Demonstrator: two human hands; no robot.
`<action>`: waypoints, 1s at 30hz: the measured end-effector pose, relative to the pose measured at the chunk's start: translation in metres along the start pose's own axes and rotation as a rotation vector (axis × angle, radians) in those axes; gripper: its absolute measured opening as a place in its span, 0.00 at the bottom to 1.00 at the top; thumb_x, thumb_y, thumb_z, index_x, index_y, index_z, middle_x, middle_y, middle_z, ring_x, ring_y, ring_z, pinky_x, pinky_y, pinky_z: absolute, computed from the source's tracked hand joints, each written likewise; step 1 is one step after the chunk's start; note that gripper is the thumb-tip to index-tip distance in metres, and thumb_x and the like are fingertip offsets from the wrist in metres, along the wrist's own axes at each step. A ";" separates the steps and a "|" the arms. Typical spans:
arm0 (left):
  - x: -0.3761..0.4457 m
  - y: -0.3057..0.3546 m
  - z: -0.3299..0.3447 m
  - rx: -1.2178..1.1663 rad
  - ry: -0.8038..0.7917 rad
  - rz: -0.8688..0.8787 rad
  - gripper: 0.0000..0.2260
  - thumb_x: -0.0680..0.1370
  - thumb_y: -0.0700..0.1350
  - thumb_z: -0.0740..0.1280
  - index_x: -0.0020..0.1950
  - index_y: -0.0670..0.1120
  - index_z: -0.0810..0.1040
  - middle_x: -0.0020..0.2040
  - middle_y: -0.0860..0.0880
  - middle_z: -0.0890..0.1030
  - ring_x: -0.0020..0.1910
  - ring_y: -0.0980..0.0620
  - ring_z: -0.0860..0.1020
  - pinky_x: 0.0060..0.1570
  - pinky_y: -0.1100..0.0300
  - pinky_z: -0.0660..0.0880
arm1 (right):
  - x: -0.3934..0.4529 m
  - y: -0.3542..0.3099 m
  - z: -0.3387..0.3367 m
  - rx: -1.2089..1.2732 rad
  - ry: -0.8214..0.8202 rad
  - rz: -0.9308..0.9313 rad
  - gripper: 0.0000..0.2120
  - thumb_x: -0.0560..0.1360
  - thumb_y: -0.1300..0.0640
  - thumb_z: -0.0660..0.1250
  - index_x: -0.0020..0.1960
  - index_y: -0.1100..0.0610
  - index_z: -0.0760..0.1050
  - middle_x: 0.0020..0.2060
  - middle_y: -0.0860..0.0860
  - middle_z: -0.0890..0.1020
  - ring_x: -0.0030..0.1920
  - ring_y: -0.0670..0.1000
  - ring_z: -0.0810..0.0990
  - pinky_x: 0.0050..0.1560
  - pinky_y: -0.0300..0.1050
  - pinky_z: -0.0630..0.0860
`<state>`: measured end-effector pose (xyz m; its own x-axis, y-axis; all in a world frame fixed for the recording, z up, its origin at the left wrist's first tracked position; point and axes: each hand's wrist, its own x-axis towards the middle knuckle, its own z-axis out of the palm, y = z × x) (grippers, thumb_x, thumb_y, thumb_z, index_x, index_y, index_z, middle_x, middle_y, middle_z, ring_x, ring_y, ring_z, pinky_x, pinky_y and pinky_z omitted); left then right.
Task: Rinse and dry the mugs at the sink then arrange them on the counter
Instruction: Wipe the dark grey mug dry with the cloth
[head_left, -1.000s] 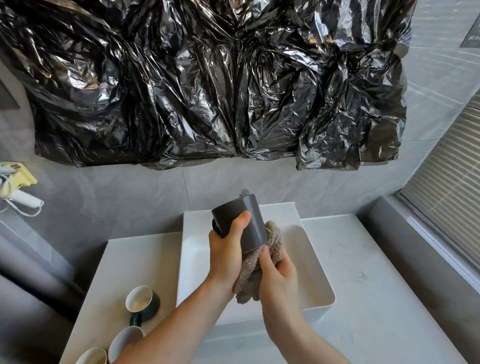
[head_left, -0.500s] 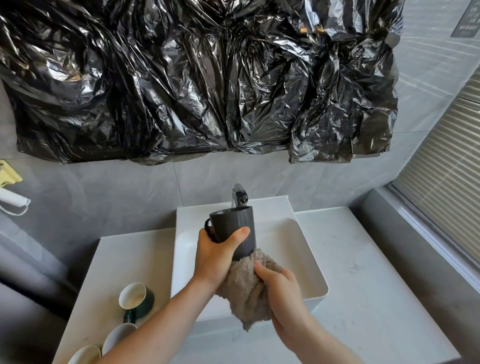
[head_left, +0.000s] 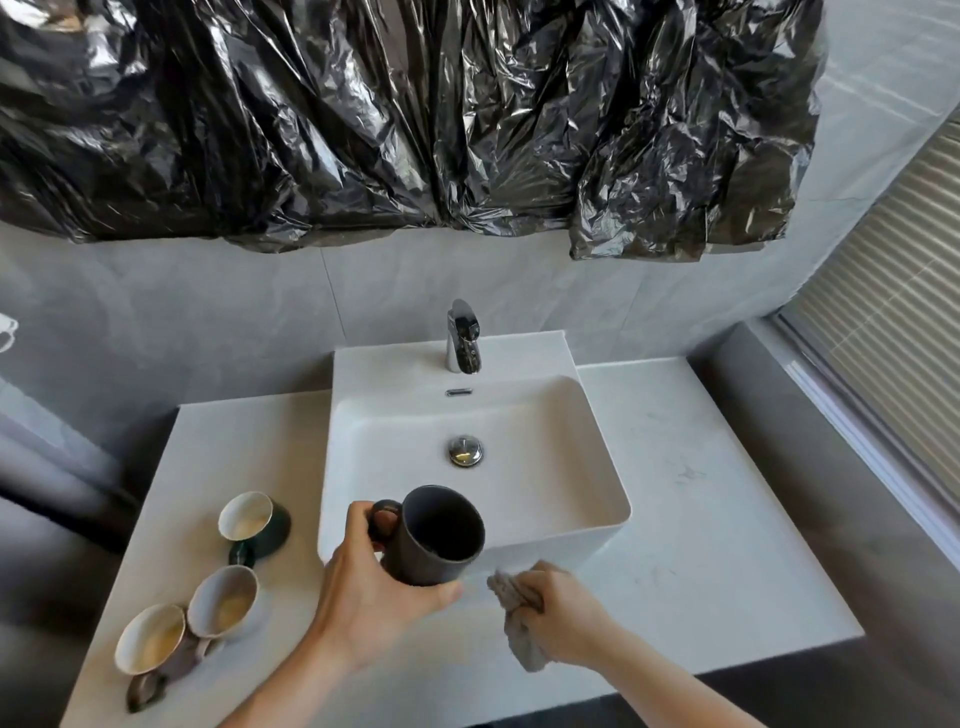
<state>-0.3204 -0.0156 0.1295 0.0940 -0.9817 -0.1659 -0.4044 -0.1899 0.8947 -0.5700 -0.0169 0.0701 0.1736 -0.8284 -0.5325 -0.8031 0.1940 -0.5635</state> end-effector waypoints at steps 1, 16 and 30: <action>-0.006 -0.008 0.005 0.011 -0.008 -0.022 0.41 0.50 0.60 0.87 0.55 0.55 0.69 0.52 0.55 0.80 0.51 0.54 0.80 0.47 0.52 0.81 | 0.007 0.004 0.008 0.056 -0.007 0.032 0.12 0.75 0.67 0.59 0.44 0.54 0.78 0.41 0.38 0.75 0.35 0.41 0.76 0.35 0.29 0.72; -0.010 -0.035 0.052 0.127 -0.300 -0.005 0.41 0.50 0.64 0.87 0.52 0.59 0.65 0.49 0.59 0.81 0.48 0.64 0.79 0.41 0.63 0.75 | -0.054 -0.009 -0.005 0.750 0.136 0.145 0.14 0.85 0.47 0.61 0.66 0.47 0.79 0.57 0.47 0.86 0.48 0.53 0.88 0.47 0.45 0.85; 0.004 0.010 0.190 0.414 -0.603 0.191 0.46 0.56 0.68 0.79 0.68 0.64 0.60 0.63 0.66 0.72 0.60 0.61 0.71 0.56 0.68 0.66 | -0.059 0.102 -0.058 0.530 0.379 0.349 0.21 0.77 0.68 0.59 0.65 0.52 0.78 0.61 0.53 0.81 0.32 0.55 0.88 0.38 0.51 0.86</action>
<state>-0.4973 -0.0248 0.0592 -0.4778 -0.8148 -0.3284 -0.6836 0.1101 0.7215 -0.6949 0.0215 0.0808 -0.3273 -0.7782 -0.5359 -0.3756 0.6276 -0.6820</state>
